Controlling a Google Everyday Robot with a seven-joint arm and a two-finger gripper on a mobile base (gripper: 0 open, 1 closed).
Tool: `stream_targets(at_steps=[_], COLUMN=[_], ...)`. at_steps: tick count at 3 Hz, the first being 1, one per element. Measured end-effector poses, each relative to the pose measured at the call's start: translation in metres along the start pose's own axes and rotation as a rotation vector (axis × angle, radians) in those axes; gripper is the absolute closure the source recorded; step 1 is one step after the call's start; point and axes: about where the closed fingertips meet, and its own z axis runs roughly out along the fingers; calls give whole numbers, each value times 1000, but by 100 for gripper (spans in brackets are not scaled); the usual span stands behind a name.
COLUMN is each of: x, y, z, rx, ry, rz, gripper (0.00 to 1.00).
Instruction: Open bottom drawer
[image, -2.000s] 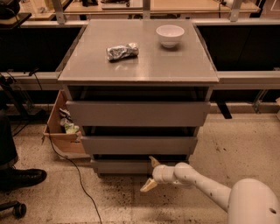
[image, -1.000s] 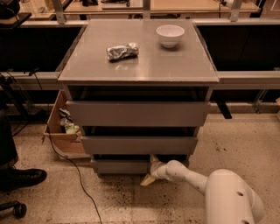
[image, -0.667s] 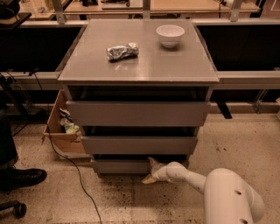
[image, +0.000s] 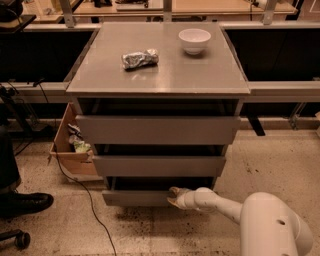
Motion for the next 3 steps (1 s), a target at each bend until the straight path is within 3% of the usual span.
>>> stream_targets(at_steps=[1,3], x=[-6,-20], y=[11,39], z=[-34,-72], rx=[-2,-32], ry=[-9,-24], rz=[-37,-83], gripper=[67,20])
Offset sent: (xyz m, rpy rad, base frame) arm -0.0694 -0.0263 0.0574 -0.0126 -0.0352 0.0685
